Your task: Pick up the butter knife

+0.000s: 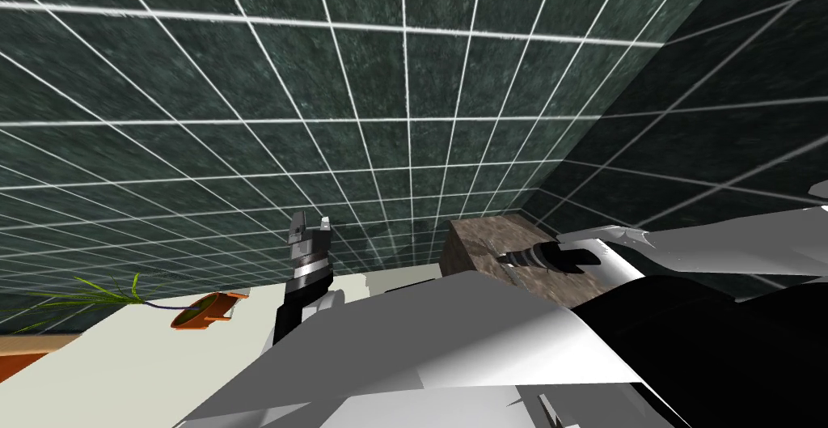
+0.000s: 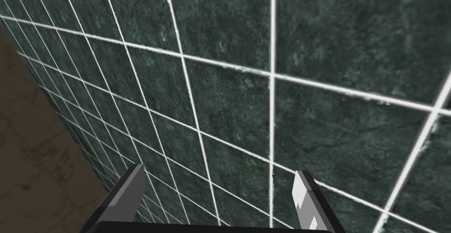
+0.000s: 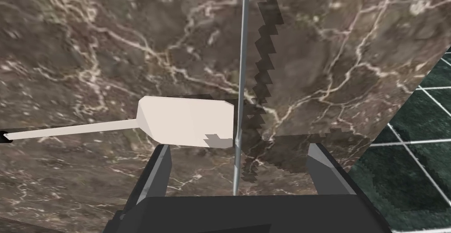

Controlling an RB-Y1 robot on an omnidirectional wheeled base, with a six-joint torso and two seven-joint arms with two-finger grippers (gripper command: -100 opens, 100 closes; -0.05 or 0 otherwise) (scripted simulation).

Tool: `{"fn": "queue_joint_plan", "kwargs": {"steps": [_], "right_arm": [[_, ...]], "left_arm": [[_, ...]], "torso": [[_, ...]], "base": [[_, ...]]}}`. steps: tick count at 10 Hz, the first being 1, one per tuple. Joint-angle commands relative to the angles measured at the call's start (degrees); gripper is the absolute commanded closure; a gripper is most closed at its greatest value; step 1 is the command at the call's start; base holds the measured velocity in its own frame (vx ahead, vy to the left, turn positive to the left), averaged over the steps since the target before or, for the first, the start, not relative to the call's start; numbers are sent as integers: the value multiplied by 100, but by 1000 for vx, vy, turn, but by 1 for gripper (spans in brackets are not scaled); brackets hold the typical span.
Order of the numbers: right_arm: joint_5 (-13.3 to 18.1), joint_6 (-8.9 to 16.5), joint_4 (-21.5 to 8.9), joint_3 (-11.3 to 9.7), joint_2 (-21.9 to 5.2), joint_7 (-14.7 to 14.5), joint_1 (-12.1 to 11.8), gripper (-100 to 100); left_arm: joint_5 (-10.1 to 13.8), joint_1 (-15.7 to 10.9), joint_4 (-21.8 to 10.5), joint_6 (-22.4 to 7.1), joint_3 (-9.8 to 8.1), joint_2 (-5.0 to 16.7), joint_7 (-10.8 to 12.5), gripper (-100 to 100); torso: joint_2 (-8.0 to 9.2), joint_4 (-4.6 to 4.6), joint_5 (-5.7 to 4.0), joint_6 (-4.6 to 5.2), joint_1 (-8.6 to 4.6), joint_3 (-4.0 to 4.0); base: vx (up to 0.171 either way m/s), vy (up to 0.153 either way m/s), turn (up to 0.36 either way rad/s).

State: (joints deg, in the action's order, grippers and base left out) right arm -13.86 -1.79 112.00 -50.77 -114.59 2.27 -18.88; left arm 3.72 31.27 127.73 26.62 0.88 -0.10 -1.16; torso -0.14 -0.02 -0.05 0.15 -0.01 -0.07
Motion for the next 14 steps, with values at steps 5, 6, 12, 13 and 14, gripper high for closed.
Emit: {"fn": "queue_joint_plan", "kwargs": {"steps": [5, 6, 12, 13, 14], "right_arm": [[101, 39, -261, 10, 352, -70, -71, -100], [144, 56, -373, 15, 503, -100, -101, -100], [44, 54, -373, 158, 500, -196, -238, 100], [46, 54, -373, 159, 500, -192, -239, 100], [46, 53, -373, 162, 500, -192, -236, 100]], "left_arm": [[0, 0, 0, 0, 0, 0, 0, 0], [0, 0, 0, 0, 0, 0, 0, 0], [0, 0, 0, 0, 0, 0, 0, 0], [0, 0, 0, 0, 0, 0, 0, 0], [0, 0, 0, 0, 0, 0, 0, 0]], "torso": [[0, 0, 1, -1, 5, 0], [0, 0, 1, 0, 5, 0], [4, 1, 1, 0, 3, 2], [3, 1, 1, 0, 3, 2], [2, -2, -1, -1, 2, 0]], "base": [[10, 7, 26], [14, 10, 41], [2, 1, 3], [0, 0, 0], [0, 0, 0]]}}
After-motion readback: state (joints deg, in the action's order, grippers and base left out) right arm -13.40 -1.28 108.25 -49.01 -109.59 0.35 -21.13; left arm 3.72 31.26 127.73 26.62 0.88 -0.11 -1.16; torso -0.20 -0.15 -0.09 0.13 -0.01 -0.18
